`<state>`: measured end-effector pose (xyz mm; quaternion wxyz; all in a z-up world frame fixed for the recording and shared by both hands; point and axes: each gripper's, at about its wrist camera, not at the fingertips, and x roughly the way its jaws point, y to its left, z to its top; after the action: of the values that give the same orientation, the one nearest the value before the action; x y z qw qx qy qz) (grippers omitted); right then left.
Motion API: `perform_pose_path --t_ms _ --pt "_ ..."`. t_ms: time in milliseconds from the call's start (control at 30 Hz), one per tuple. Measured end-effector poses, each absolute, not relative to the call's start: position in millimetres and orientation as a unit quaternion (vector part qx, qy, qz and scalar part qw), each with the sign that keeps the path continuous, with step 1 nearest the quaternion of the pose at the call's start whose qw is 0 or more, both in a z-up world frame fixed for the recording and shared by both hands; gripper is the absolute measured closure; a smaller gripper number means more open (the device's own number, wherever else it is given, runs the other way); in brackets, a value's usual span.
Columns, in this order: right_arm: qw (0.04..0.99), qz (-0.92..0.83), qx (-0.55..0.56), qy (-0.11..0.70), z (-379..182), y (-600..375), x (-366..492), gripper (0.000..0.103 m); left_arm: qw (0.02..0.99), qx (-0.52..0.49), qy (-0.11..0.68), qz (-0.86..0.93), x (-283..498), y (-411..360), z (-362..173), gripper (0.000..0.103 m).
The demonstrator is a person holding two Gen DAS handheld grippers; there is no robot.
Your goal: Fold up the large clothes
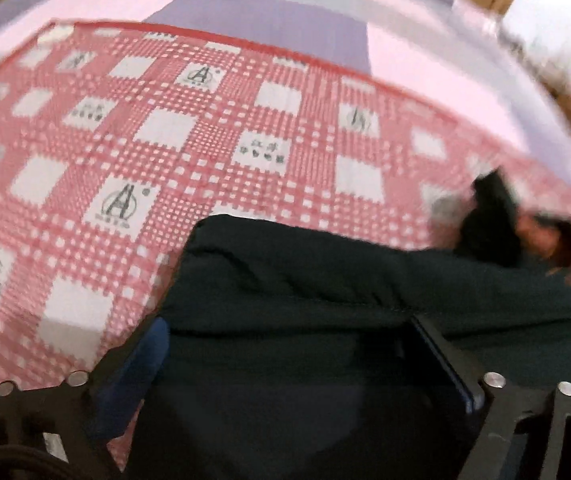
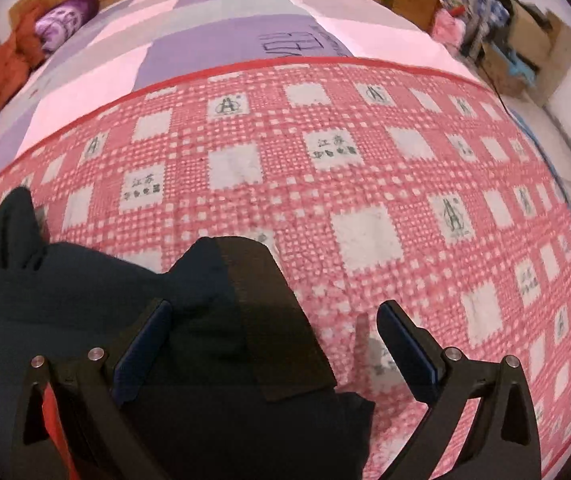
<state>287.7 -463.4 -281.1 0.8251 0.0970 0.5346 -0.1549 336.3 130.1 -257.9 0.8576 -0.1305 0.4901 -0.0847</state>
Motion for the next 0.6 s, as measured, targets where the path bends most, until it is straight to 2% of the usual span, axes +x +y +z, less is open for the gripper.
perform_pose_path --t_ms 33,67,167,200,233,267,400,600 --pt "0.829 -0.154 0.082 0.531 -279 -460 287 0.001 0.856 -0.144 0.489 -0.086 335 137 -258 0.019" --pt "0.831 -0.153 0.079 0.529 -280 -459 287 0.001 0.855 -0.147 0.49 -0.087 335 140 -258 0.022" --pt "0.833 -0.151 0.093 0.524 -281 -462 285 0.001 0.861 -0.15 0.479 -0.084 331 141 -252 0.024" --pt "0.833 -0.15 0.096 0.523 -281 -465 285 0.001 0.868 -0.131 0.473 -0.071 328 138 -248 0.02" --pt "0.834 -0.149 0.096 0.522 -280 -465 284 0.001 0.879 -0.092 0.466 -0.035 322 129 -241 0.007" --pt "0.836 -0.151 0.092 0.52 -278 -464 283 0.001 0.886 -0.077 0.457 -0.026 317 126 -237 0.004" --pt "0.862 -0.15 0.028 0.484 -255 -438 268 0.001 0.892 -0.045 0.446 -0.062 290 101 -233 0.002" --pt "0.902 -0.04 -0.02 0.429 -224 -338 222 0.001 0.905 0.024 0.41 -0.11 225 5 -207 0.001"
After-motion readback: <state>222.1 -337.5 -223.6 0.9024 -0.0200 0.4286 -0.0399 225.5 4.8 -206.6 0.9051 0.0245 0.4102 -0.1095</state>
